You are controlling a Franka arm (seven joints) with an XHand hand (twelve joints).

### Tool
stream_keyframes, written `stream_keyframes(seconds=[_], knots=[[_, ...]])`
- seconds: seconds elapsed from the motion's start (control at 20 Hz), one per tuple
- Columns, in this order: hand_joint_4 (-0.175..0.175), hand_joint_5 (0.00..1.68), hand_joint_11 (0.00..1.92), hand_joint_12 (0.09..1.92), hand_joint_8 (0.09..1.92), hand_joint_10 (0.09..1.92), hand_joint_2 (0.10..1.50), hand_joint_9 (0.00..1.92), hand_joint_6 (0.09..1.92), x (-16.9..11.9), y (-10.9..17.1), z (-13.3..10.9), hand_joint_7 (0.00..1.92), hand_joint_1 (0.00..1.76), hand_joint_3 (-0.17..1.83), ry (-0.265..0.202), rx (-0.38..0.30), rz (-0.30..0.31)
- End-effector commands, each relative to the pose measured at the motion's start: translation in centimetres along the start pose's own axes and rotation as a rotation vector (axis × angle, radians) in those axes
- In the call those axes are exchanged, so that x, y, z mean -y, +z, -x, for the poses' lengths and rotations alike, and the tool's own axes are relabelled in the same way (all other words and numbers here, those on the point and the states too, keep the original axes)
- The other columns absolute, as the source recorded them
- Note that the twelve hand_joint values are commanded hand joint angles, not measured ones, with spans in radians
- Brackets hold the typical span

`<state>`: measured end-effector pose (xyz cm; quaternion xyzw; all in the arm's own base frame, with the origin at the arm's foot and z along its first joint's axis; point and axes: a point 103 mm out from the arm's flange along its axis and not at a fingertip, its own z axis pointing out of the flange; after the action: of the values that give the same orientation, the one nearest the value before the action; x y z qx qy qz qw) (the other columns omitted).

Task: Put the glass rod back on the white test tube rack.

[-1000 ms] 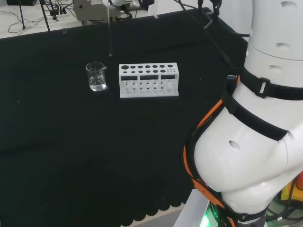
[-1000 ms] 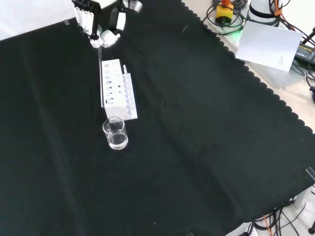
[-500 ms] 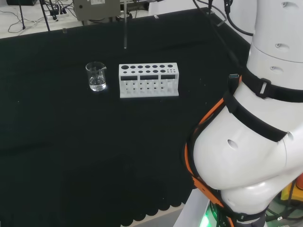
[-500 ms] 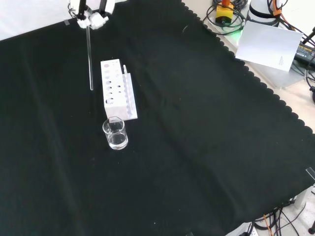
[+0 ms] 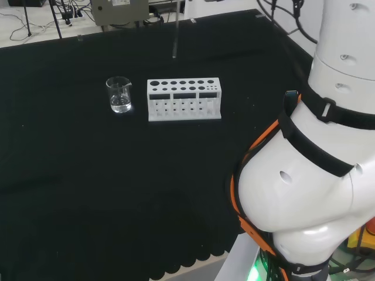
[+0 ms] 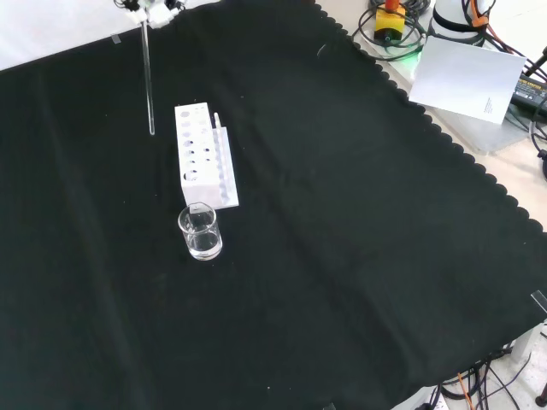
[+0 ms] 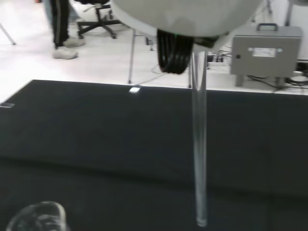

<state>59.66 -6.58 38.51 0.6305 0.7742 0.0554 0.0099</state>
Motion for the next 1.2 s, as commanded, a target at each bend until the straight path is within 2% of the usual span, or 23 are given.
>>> stream_keyframes(seconds=[0.05,0.3,0.6,0.85,1.0,1.2], knots=[[-0.175,1.21,1.6,0.96,0.9,0.59,0.61,1.71,0.57,3.2,-1.1,4.0,1.32,1.33,0.77,0.088,0.023,-0.001],[-0.175,1.21,1.6,0.96,0.9,0.59,0.61,1.71,0.57,5.4,-1.0,6.8,1.32,1.33,0.77,0.136,0.037,-0.01],[-0.175,1.21,1.6,0.96,0.9,0.59,0.61,1.71,0.57,7.7,-1.7,7.9,1.32,1.33,0.77,0.16,0.05,-0.005],[-0.175,1.21,1.6,0.96,0.9,0.59,0.61,1.71,0.57,8.1,-1.5,7.8,1.32,1.33,0.77,0.153,0.045,-0.01],[-0.175,1.21,1.6,0.96,0.9,0.59,0.61,1.71,0.57,10.2,-1.6,7.0,1.32,1.33,0.77,0.151,0.06,0.024],[-0.175,1.21,1.6,0.96,0.9,0.59,0.61,1.71,0.57,11.1,-1.7,5.9,1.32,1.33,0.77,0.141,0.053,-0.01]])
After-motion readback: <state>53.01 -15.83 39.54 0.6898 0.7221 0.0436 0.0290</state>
